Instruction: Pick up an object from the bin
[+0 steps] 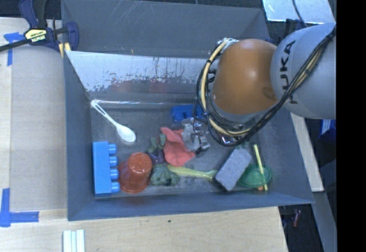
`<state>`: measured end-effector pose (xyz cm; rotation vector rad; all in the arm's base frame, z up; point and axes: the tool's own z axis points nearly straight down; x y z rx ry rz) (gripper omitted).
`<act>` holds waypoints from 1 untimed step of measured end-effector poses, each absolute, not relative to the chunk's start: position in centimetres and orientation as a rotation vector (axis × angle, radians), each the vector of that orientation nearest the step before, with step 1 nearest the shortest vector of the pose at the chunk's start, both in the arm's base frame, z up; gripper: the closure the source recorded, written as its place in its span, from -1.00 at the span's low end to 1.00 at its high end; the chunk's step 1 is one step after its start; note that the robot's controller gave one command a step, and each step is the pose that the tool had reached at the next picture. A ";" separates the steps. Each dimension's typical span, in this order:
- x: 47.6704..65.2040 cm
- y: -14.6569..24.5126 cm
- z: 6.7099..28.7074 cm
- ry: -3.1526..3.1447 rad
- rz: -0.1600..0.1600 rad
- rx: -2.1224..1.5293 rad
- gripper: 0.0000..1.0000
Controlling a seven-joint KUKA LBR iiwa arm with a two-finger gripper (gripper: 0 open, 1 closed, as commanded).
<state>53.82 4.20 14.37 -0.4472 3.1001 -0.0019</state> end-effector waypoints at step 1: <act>55.0 5.5 12.1 3.082 -0.003 -0.522 -1.00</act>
Offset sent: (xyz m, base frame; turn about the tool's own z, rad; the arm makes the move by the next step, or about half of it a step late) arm 0.0000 0.0000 0.0000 0.0000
